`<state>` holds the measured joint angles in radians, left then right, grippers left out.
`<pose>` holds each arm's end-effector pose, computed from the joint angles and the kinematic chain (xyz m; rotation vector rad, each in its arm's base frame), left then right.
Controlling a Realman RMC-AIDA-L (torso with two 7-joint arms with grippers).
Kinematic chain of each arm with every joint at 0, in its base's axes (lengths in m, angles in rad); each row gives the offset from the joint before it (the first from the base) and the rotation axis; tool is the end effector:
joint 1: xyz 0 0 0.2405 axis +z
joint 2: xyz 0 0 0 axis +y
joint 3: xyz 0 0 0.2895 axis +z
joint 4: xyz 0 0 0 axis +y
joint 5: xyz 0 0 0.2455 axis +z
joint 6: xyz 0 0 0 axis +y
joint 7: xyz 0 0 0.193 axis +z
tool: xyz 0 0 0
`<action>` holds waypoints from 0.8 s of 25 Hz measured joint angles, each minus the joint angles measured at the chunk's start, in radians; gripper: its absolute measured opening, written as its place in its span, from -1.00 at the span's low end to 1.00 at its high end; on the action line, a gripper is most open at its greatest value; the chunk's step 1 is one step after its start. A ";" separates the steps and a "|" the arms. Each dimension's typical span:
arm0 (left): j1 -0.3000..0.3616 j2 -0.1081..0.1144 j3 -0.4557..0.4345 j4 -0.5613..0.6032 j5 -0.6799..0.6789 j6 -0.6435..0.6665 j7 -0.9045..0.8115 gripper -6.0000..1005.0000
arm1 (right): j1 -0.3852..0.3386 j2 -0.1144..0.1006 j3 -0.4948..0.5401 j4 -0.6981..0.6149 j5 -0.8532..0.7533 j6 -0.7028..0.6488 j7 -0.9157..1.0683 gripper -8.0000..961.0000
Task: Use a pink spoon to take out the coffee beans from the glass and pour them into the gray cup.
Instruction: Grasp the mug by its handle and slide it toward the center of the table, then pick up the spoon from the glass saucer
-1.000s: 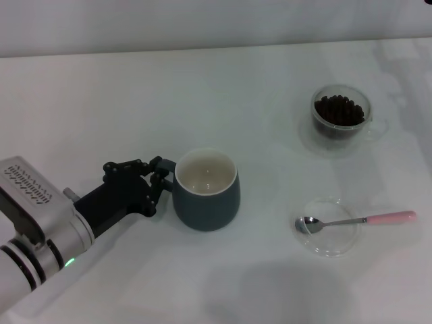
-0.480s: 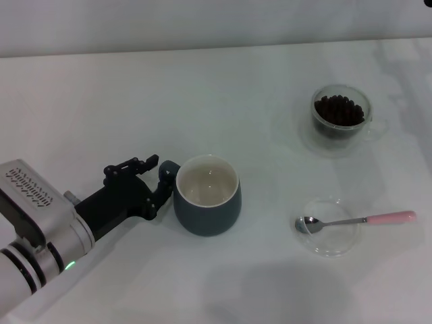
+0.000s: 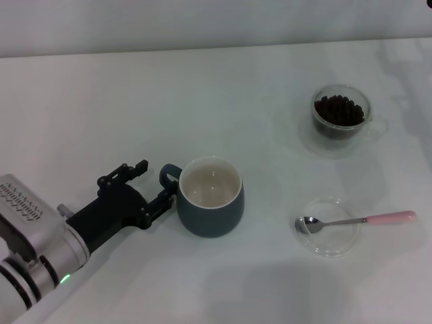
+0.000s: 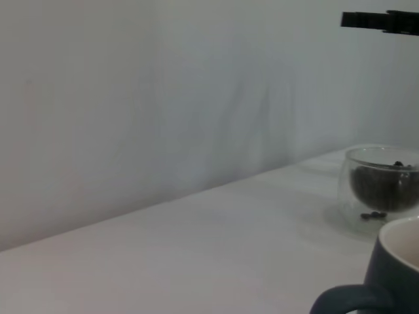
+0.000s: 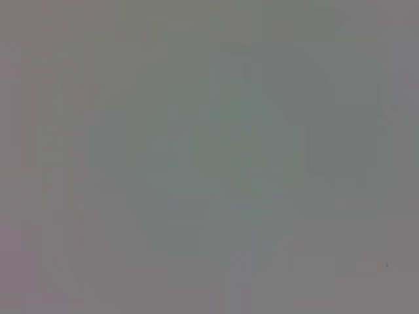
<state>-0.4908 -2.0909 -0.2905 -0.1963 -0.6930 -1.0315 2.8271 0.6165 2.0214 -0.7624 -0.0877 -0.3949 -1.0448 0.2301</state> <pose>-0.3201 0.3484 -0.1925 -2.3468 -0.4605 -0.6163 0.3845 0.4847 0.0513 -1.3473 0.5415 0.6696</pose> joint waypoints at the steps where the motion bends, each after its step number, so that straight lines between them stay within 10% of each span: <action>1: 0.005 0.000 -0.003 0.000 -0.001 -0.006 0.000 0.36 | -0.001 0.000 0.000 0.000 0.000 0.000 0.000 0.58; 9: 0.078 0.003 -0.007 0.007 -0.050 -0.078 0.000 0.36 | -0.003 -0.001 0.013 0.001 0.027 0.006 0.011 0.58; 20: 0.170 0.008 -0.009 0.038 -0.661 -0.236 -0.002 0.34 | -0.084 -0.001 -0.001 0.008 0.063 0.006 0.271 0.57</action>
<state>-0.3212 -2.0829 -0.2993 -0.1583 -1.3535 -1.2677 2.8251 0.5325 2.0209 -0.7633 -0.0795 -0.3317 -1.0387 0.5008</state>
